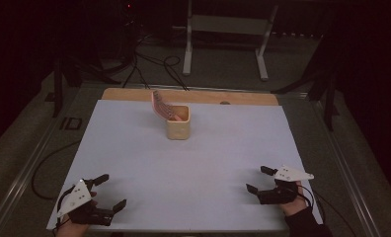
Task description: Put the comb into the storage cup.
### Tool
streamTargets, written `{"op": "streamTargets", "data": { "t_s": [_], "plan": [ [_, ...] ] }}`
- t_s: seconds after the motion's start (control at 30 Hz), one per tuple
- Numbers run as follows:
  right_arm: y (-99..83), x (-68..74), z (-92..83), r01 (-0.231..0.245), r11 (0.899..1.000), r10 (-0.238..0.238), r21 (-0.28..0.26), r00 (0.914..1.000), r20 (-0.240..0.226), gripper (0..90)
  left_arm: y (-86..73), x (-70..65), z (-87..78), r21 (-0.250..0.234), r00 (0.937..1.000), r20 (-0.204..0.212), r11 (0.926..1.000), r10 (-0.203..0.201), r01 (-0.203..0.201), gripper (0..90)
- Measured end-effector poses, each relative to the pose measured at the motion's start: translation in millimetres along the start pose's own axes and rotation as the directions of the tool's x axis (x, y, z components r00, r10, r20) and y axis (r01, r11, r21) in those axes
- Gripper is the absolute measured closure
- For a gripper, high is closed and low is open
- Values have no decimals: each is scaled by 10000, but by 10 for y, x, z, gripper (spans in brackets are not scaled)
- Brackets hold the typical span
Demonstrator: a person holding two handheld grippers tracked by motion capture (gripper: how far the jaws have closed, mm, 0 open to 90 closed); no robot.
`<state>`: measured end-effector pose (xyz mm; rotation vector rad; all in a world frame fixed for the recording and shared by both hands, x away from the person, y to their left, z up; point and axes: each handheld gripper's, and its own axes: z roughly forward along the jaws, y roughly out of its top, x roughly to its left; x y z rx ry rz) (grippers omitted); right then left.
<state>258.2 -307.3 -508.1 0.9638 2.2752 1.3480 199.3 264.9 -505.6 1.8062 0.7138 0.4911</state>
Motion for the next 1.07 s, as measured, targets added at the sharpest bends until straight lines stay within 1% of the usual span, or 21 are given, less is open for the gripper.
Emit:
{"op": "streamTargets", "data": {
  "t_s": [0.07,0.1,0.13,0.2,0.23,0.37,0.5,0.53,0.73,0.83,0.87,1.07],
  "plan": [
    [-12,-6,-4,-30,10000,30,12,10000,52,104,1,-1,0,-15,10000,-1,10000,6,-6,0],
    [-32,-21,-16,-242,9997,242,41,9997,100,104,1,-1,1,-12,10000,8,10000,2,-2,0],
    [-32,-21,-16,-242,9997,242,41,9997,100,104,1,-1,1,-12,10000,8,10000,2,-2,0],
    [-58,-38,-20,-327,9992,318,242,9988,376,104,-1,0,1,7,10000,11,10000,2,-2,0],
    [-67,-41,-16,-380,9988,367,312,9984,429,105,0,0,1,-10,10000,1,10000,15,-15,0],
    [-77,-58,8,-426,9987,414,297,9984,379,105,-2,-1,4,1,10000,29,10000,7,-7,0],
    [-53,-42,59,-251,9989,239,401,9992,314,105,0,-7,7,50,10000,13,10000,48,-48,0],
    [-47,-23,80,-62,9988,51,477,9997,224,105,-2,-2,8,42,10000,6,10000,26,-26,0],
    [-37,-6,76,9,9992,-15,403,9999,156,105,-1,-6,9,70,10000,-13,10000,53,-52,0],
    [-37,6,80,59,9990,-65,436,9999,145,105,-1,-11,6,62,10000,-29,10000,57,-57,0],
    [-31,11,80,177,9988,-182,459,9998,109,105,-1,-11,7,63,10000,-27,10000,70,-70,0],
    [-33,21,87,210,9985,-213,505,9998,55,105,-1,-9,9,74,10000,-16,9999,68,-68,0]
  ]
}}
